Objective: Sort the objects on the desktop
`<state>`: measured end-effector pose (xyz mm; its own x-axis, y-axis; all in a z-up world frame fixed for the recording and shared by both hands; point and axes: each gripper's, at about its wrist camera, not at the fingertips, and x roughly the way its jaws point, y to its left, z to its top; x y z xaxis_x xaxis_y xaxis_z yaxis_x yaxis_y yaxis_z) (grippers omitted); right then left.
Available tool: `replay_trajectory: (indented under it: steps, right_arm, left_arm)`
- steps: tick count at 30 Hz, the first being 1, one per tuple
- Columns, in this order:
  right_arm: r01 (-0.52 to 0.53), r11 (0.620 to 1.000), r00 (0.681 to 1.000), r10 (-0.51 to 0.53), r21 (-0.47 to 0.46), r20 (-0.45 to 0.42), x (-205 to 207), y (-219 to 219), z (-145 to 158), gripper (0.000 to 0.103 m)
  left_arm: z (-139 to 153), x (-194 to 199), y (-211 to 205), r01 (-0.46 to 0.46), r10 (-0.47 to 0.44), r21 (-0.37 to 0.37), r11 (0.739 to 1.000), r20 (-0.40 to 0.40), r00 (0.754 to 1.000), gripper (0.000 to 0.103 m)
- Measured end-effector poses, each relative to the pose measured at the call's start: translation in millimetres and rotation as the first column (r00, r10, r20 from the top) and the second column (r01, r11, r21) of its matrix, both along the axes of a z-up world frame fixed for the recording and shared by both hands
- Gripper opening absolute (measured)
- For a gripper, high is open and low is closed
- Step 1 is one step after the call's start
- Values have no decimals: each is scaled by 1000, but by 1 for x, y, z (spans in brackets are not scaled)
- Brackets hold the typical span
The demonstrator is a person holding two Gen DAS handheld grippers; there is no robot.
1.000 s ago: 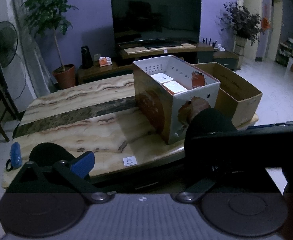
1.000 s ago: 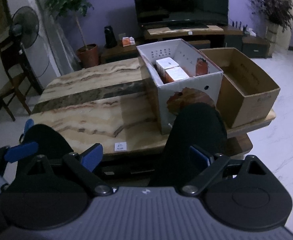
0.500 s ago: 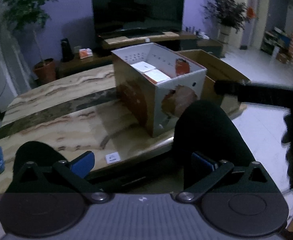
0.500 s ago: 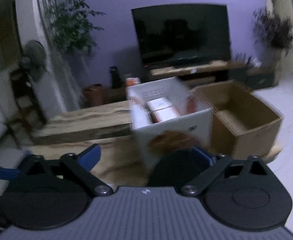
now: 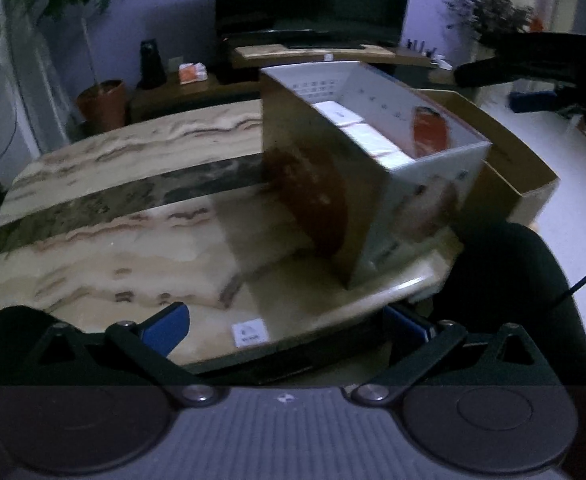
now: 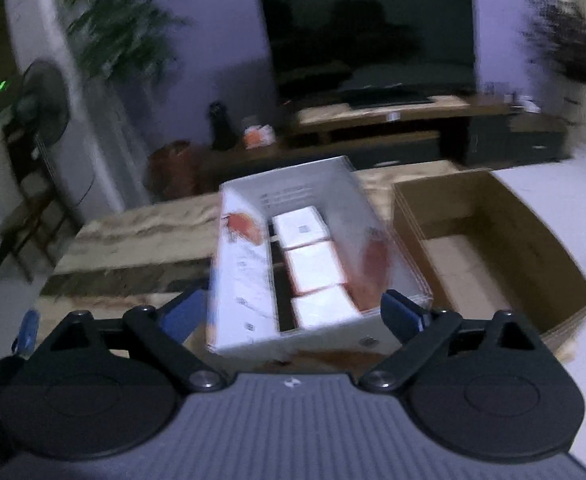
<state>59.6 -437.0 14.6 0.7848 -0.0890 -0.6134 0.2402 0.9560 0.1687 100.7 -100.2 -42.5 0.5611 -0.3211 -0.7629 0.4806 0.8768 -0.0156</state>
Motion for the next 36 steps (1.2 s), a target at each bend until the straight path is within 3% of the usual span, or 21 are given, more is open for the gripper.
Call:
replay_trajectory:
  steps: [2, 8, 18, 23, 27, 29, 34, 36]
  right_arm:
    - [-63, 997, 997, 61, -35, -41, 34, 9, -11, 56]
    - [-136, 991, 972, 134, 7, -194, 114, 24, -57, 53]
    - [-137, 990, 908, 141, 38, -395, 173, 24, -113, 54]
    - [-138, 990, 890, 125, 1, -438, 197, 25, -128, 51]
    - [-170, 985, 871, 166, 34, -463, 206, 31, -134, 39]
    - [-164, 984, 872, 179, 73, -456, 209, 30, -135, 36]
    - [-204, 979, 875, 177, -12, -450, 216, 58, -133, 32]
    - [-214, 977, 878, 190, -5, -440, 219, 74, -132, 32]
  left_arm:
    - [-4, 14, 6, -13, 13, -9, 1000, -8, 1000, 102]
    - [-19, 45, 21, -33, 33, 0, 999, -27, 999, 102]
    - [-54, 74, 22, -6, 3, -35, 999, -92, 996, 102]
    - [-72, 82, 19, 19, -24, -42, 999, -122, 992, 102]
    - [-80, 94, 31, -34, 24, -56, 998, -175, 984, 102]
    - [-81, 99, 40, -65, 47, -86, 994, -205, 978, 102]
    - [-80, 102, 52, -105, 77, -113, 988, -228, 971, 102]
    - [-80, 102, 52, -104, 76, -116, 988, -229, 970, 102]
